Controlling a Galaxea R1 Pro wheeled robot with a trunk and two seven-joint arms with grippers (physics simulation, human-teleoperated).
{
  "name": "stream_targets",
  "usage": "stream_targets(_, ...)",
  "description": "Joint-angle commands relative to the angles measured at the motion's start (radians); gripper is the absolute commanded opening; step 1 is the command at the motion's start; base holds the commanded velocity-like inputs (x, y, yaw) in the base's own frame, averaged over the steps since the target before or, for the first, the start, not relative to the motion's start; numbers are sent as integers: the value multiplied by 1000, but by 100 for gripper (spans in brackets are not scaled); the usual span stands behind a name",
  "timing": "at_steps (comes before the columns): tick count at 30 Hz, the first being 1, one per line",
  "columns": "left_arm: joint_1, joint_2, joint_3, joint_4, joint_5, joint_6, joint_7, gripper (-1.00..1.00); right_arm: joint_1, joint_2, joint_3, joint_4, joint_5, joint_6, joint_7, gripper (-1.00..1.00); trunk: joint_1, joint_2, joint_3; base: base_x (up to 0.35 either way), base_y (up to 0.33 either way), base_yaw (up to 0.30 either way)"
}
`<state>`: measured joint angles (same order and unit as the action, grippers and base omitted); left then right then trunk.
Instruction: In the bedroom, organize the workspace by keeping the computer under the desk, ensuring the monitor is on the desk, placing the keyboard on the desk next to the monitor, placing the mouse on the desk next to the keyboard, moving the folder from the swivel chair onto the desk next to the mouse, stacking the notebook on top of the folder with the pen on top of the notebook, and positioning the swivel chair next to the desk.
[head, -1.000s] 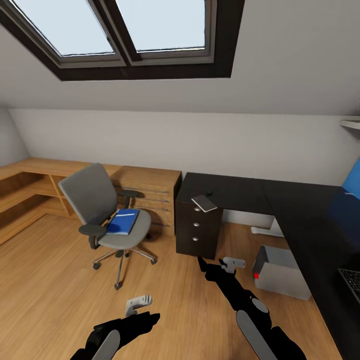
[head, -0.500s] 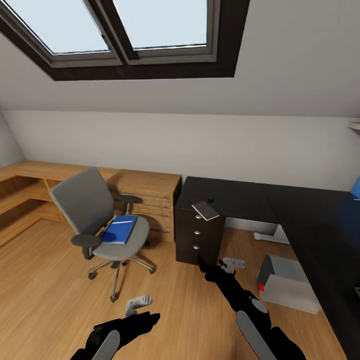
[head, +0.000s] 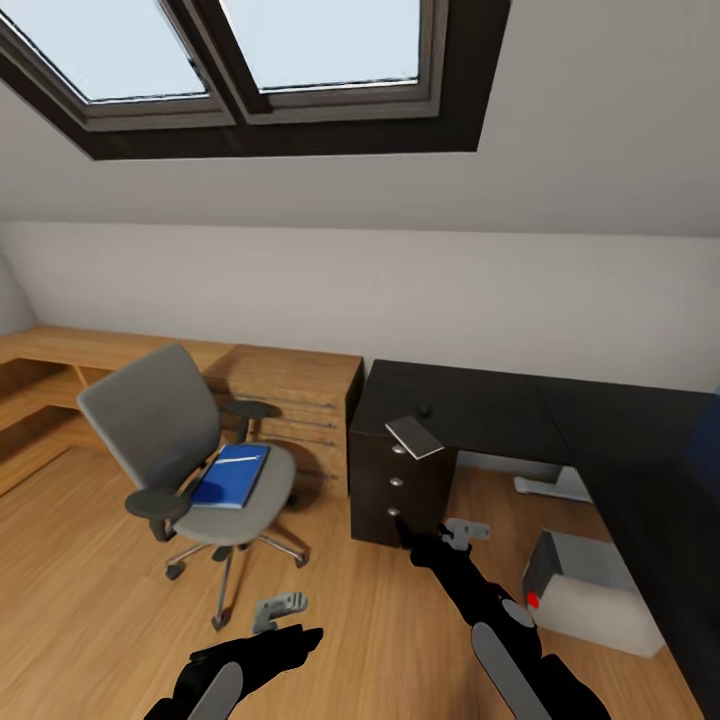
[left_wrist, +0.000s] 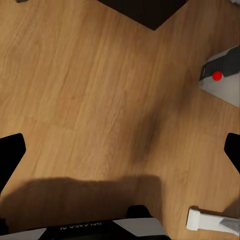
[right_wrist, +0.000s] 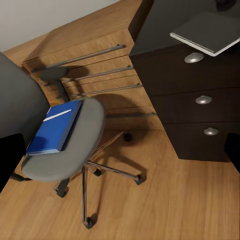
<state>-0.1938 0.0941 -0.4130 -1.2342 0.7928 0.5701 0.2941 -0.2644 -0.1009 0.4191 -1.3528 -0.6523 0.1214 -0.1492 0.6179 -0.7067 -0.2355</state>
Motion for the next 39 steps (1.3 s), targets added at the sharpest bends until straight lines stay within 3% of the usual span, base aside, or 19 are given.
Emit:
stream_targets(1, -1, 1, -3, -2, 10, 1, 10, 100, -1, -1, 3, -2, -7, 3, -9, 100, 1, -1, -2, 279, 0, 0)
stream_targets(9, -1, 1, -4, -2, 11, 1, 10, 100, -1, -2, 2, -27, -7, 26, -34, 100, 1, -1, -2, 306, 0, 0)
stream_targets(14, -1, 0, -12, -2, 11, 1, 11, 100, -1, -3, -9, -133, -8, 149, -140, 100, 1, -1, -2, 300, 0, 0)
stream_targets(19, -1, 1, -53, -3, 10, 0, 12, 100, -2, -3, -83, -195, -23, 283, -249, 100, 1, -1, -2, 315, 0, 0)
stream_targets(20, -1, 1, -65, -3, 10, 0, 13, 100, -2, -3, -116, -203, -29, 323, -270, 100, 1, -1, -2, 319, 0, 0)
stream_targets(24, -1, 0, -85, -6, 9, -2, 14, 100, -5, -3, -173, -214, -35, 409, -303, 100, 1, -1, -2, 320, 0, 0)
stream_targets(39, -1, 1, -89, -7, 8, -2, 14, 100, -7, -3, -189, -217, -35, 435, -314, 100, 1, -1, -2, 321, 0, 0)
